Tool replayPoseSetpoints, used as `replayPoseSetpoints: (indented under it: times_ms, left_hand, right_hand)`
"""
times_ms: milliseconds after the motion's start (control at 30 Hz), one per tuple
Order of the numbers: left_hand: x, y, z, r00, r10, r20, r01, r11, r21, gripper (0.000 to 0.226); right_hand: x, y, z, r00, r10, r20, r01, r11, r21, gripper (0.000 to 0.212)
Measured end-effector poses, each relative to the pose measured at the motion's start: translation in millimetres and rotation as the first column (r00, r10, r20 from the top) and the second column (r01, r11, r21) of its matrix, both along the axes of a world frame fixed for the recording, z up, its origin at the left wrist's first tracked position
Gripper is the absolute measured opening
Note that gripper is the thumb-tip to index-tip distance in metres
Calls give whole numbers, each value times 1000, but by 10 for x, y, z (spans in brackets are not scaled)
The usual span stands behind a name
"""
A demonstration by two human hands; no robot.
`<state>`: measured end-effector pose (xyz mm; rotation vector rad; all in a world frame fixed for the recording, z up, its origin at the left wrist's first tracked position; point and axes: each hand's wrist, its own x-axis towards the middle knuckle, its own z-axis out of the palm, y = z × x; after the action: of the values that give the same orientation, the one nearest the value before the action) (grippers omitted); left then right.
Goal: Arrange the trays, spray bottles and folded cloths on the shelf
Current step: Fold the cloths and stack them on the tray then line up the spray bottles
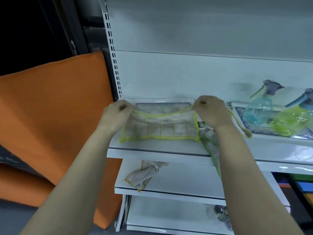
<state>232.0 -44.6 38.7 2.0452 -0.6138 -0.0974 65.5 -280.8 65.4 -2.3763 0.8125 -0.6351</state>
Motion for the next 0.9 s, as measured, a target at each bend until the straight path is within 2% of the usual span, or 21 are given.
replayPoseSetpoints:
  times_ms: [133,200,300,400,467,500,567,667,767,900]
  left_hand:
    - [-199,81,-205,997,9,-71,-2,996,86,31]
    - [-264,80,-277,996,28,-90,-16,991,132,32]
    - [-257,31,-323,999,39,18,-43,966,255,25]
    - [-175,-10,-413,967,100,236,-180,920,349,24]
    - [-188,-48,-473,890,167,423,-333,874,355,22]
    - [-230,-82,-499,858,157,490,-357,867,347,21]
    - [-347,-189,-569,825,12,565,-279,878,389,25]
    - [-481,-334,-707,832,-125,540,-154,884,442,41]
    - [-505,-366,-776,890,-97,445,-102,910,403,40]
    - [-496,-333,-848,896,-48,442,-89,954,285,35]
  right_hand:
    - [-110,91,-261,929,34,-369,-74,993,-94,24]
    - [-146,137,-334,890,46,-454,-89,993,-74,27]
    - [-159,187,-340,927,-27,-374,40,999,29,37]
    - [-138,167,-344,940,-197,-277,196,980,-34,45]
    - [-110,156,-375,916,-244,-317,247,969,-30,42]
    - [-83,155,-404,901,-238,-362,248,969,-19,38]
    - [-12,156,-467,873,-226,-431,238,971,-27,25]
    - [61,150,-515,855,-255,-452,281,960,-10,27]
    - [75,131,-537,869,-228,-438,281,958,59,27]
    - [112,161,-570,902,-187,-389,252,960,123,34]
